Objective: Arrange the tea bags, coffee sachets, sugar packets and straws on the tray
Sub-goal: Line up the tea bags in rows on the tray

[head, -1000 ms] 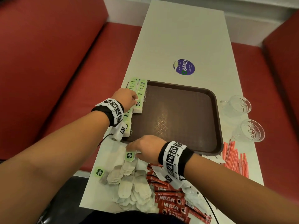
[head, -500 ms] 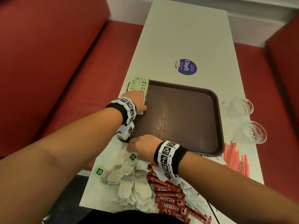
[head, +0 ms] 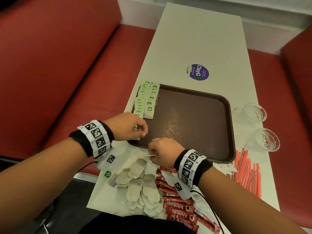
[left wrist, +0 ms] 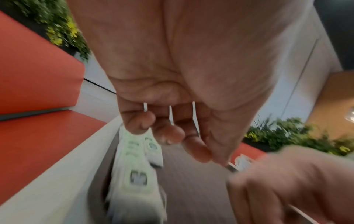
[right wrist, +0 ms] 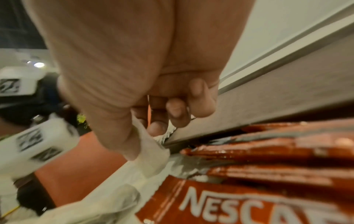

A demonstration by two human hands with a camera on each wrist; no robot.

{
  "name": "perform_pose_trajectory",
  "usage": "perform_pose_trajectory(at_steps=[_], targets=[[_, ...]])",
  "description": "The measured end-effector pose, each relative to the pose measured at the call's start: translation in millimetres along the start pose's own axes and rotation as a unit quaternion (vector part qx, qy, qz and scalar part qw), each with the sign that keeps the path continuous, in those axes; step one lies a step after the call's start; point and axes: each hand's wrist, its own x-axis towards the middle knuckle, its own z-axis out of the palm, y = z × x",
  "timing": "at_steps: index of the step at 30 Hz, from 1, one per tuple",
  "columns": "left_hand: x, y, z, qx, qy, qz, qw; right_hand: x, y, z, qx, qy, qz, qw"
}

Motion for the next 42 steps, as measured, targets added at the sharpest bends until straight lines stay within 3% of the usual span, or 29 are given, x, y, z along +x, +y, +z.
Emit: perform_pose_trajectory(at_steps=[6, 12, 18, 22, 26, 33, 38, 42], targets=[[-26.5, -1.4, 47.8, 0.052, -0.167, 0.049, 0.983, -13.7, 4.1, 0.5, 0.098, 0.054, 0.068, 0.991], [-30.9, -4.8, 62.4, 0.077, -0.189, 0.047, 0.978, -25.7, 5.5, 7.4, 0.143, 0.075, 0.105, 0.981], [-30.1, 0.3, 57.3, 0.101, -0.145, 0.054, 0.983, -33.0, 2.3, 10.7, 0.154, 0.108, 0.106, 0.976], [-25.1, 6.7, 44.7, 0.093, -0.063, 0.065, 0.992, -35.3, -1.6, 8.6, 0.213, 0.114, 0.108, 0.964], [-19.4, 18.9, 36.4, 0.055, 0.01, 0.091, 0.994, -29.9, -5.3, 4.5, 0.198, 0.126, 0.081, 0.969], [-13.6, 25.9, 23.8, 0.011, 0.108, 0.114, 0.987, -22.0, 0.1, -4.6, 0.195, 0.213, 0.076, 0.954], [9.1, 14.6, 11.8, 0.019, 0.125, 0.022, 0.992, -19.0, 5.3, -12.0, 0.195, 0.205, 0.114, 0.952], [36.6, 0.6, 7.1, 0.085, 0.073, -0.061, 0.992, -19.7, 5.4, -17.6, 0.241, 0.183, 0.134, 0.944]])
